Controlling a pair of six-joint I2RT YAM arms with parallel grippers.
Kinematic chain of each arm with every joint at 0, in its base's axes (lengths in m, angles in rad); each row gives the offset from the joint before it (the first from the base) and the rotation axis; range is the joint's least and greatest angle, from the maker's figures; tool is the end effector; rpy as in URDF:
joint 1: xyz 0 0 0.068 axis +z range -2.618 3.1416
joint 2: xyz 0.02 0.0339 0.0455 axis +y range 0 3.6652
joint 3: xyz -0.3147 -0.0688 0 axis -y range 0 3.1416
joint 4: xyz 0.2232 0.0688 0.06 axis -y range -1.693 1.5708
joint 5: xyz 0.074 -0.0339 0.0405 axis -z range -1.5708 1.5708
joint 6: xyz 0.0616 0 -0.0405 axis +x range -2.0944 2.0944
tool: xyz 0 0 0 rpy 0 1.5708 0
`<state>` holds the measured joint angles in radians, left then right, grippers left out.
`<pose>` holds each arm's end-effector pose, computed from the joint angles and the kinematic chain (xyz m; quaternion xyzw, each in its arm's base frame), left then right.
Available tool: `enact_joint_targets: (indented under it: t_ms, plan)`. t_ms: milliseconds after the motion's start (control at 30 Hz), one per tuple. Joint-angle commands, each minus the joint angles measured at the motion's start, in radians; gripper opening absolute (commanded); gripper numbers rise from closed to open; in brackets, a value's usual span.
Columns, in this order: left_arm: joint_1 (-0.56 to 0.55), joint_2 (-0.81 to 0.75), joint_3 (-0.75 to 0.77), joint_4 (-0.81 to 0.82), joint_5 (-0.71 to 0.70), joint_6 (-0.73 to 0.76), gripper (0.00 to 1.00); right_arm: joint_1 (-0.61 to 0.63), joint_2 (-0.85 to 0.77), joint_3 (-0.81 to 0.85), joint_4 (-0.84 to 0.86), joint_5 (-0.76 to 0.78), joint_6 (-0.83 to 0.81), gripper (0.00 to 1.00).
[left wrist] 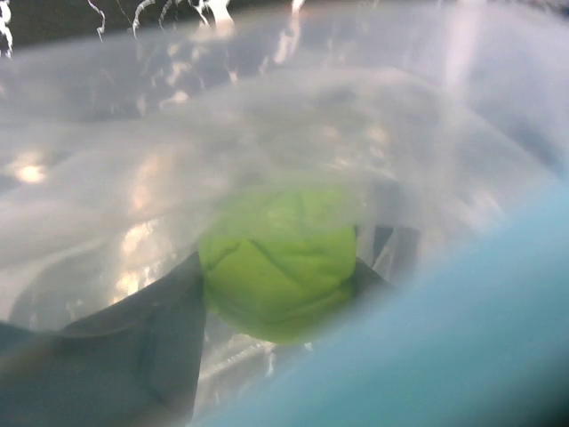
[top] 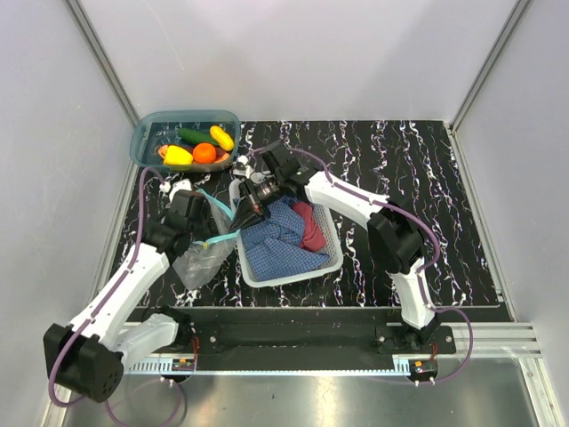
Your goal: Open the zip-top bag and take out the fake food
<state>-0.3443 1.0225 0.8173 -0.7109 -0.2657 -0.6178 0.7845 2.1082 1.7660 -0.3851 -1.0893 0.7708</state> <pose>0.1636 -0.0415 0.2895 -0.1701 0.9240 -0.0363 0.3406 0.3069 0.3835 0.2973 0.2174 -0.7789 -0.5825 0.0822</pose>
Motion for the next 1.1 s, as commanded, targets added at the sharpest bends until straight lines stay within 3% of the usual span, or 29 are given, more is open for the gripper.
enact_joint_targets:
  t_ms: [0, 133, 367, 533, 700, 800, 933, 1067]
  plan:
    - [-0.012, -0.068, -0.007, -0.096, 0.042, 0.001, 0.33, -0.036, -0.042, 0.079, -0.027, 0.032, -0.036, 0.00]
    - [-0.013, -0.041, -0.050, -0.088, 0.022, -0.011, 0.40, -0.036, -0.022, 0.194, -0.142, 0.046, -0.091, 0.00]
    - [-0.013, 0.171, -0.023, -0.013, 0.042, -0.002, 0.42, -0.034, -0.025, 0.176, -0.150, 0.051, -0.094, 0.00]
    - [-0.013, 0.218, -0.050, 0.040, 0.039, -0.002, 0.60, -0.027, -0.031, 0.156, -0.152, 0.048, -0.105, 0.00]
    - [-0.013, 0.294, -0.043, 0.047, 0.025, -0.008, 0.66, -0.016, -0.031, 0.148, -0.152, 0.045, -0.105, 0.00]
    - [-0.015, 0.277, -0.043, 0.045, 0.005, -0.014, 0.81, -0.016, -0.034, 0.135, -0.153, 0.042, -0.111, 0.00]
    - [-0.015, 0.225, -0.035, 0.030, -0.026, -0.019, 0.81, -0.013, -0.037, 0.124, -0.152, 0.043, -0.114, 0.00]
    - [-0.015, 0.218, -0.037, 0.037, -0.026, -0.017, 0.76, -0.013, -0.037, 0.119, -0.152, 0.042, -0.117, 0.00]
